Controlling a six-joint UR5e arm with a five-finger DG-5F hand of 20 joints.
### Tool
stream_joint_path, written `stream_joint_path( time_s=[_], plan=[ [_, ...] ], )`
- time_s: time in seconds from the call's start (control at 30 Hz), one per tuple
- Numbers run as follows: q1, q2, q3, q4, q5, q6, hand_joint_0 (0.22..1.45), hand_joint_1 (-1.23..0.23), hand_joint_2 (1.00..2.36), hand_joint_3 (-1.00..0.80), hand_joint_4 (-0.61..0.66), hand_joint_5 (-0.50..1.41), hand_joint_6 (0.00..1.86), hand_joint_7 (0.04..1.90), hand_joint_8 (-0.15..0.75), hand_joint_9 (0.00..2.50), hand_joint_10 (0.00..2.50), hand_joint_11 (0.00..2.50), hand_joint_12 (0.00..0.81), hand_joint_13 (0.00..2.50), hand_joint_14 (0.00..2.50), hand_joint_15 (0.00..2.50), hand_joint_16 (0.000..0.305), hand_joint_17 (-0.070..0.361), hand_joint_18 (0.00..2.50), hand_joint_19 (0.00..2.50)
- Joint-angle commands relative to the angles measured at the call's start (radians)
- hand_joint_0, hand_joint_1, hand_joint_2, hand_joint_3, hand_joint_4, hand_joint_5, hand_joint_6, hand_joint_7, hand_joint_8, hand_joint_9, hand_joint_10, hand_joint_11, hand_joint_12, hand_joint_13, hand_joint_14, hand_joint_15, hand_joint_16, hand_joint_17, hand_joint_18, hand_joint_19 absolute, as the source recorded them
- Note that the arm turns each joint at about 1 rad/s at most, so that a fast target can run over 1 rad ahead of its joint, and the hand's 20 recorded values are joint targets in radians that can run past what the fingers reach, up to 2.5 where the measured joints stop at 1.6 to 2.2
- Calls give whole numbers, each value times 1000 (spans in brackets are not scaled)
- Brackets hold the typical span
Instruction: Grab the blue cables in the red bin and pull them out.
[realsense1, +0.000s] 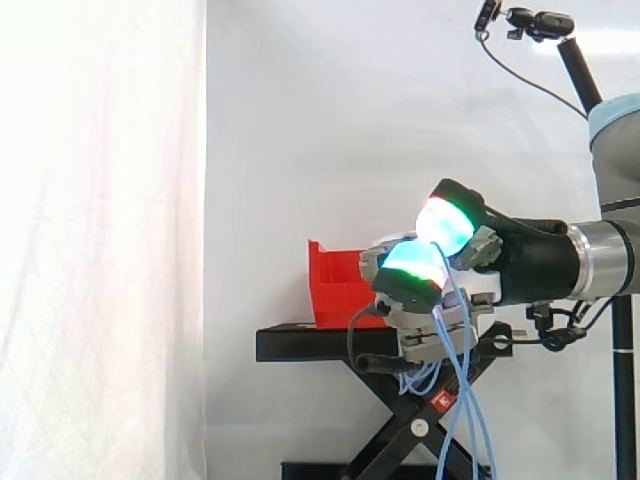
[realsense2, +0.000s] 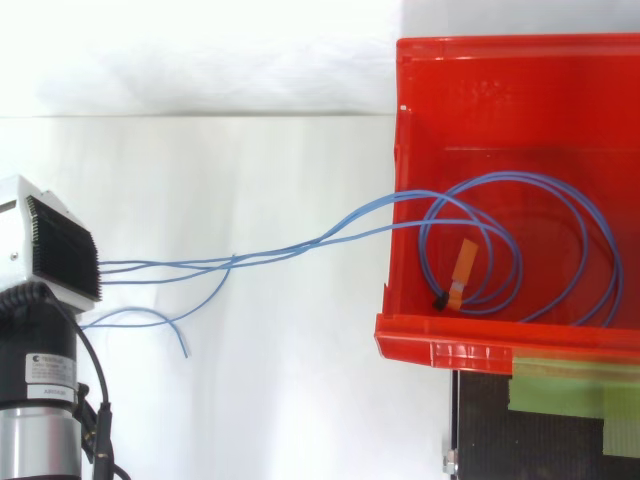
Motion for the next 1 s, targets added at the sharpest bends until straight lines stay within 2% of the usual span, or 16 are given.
stream_joint_path(
  time_s=[0.0, 0.97],
  plan=[
    [0, 1, 0, 0, 0, 0, 946, -888, 1000, -1000, -4, 883, 549, 782, 231, 1148, 29, 894, 285, 1259, 1348, 1571, 39, 89, 1247, 1740],
    [0, 1, 0, 0, 0, 0, 947, -890, 1000, -1000, -4, 883, 547, 784, 231, 1143, 30, 901, 288, 1261, 1351, 1580, 40, 89, 1244, 1745]
  ],
)
